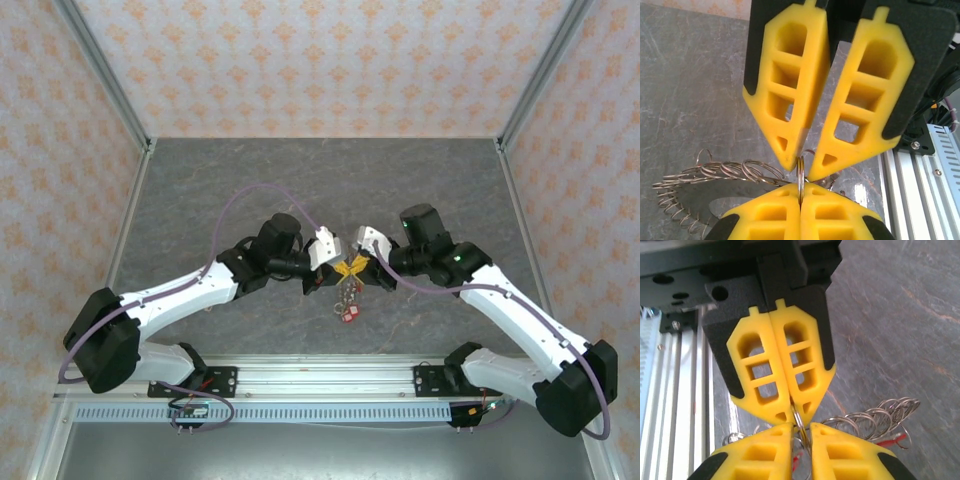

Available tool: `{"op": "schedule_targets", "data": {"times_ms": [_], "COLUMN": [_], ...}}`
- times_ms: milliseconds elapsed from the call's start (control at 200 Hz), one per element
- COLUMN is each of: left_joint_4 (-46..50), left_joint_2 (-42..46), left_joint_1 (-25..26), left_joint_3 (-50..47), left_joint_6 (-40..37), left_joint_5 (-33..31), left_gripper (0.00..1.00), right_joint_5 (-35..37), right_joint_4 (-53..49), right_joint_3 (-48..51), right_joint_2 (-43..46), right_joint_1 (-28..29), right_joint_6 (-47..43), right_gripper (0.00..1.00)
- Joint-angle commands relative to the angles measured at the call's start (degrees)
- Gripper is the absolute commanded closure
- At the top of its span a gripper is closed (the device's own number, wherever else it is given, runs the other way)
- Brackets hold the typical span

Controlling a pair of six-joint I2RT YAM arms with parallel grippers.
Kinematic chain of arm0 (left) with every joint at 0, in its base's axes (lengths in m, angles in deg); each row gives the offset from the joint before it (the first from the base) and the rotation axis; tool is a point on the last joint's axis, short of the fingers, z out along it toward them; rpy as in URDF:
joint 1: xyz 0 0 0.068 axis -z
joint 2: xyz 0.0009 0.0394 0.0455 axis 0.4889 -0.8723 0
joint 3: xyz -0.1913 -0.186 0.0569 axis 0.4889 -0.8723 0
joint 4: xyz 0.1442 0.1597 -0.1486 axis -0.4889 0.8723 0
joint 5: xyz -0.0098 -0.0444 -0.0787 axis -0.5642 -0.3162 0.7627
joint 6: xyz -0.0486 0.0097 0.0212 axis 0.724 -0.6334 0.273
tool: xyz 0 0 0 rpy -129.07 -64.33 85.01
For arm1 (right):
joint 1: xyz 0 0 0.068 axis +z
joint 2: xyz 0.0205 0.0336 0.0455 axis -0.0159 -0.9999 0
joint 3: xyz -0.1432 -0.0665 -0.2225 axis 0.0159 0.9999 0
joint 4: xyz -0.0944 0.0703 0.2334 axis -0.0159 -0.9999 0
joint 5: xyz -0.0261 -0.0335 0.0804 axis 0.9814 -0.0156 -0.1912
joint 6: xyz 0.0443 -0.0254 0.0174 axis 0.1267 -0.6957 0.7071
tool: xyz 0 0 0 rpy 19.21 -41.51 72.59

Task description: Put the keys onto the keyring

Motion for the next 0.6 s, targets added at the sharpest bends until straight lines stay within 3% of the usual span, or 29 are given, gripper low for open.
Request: {"op": "schedule_targets", "data": {"times_ms": [0, 95, 400, 596], "left_joint_4": [-9.44, -9.7, -10.67, -10.2], "left_joint_2": [2.07, 2.53, 2.85, 2.58], "left_joint_1": [-1.14, -1.37, -1.9, -1.94], "left_joint_3": [-1.38, -1.74, -2.38, -1.74], "left_joint_6": [4.26, 4.76, 5.73, 5.66], "left_joint_5": [2.07, 2.35, 4.23, 5.21], "left_gripper": [1.0, 1.0, 1.0, 1.0], "right_joint_5": [-9.58, -13.44, -16.47, -15.21], "right_joint_4": [9.62, 12.43, 17.76, 17.02], "right_joint_3": [3.83, 5.57, 7.81, 7.29], "right_joint_2": [1.06, 1.05, 0.77, -0.76], "right_joint_1": [-2.51, -3.96, -5.43, -5.51], "right_joint_6": [4.62, 5.75, 8.97, 7.59], "right_gripper": [0.85, 0.84, 0.84, 0.88]}}
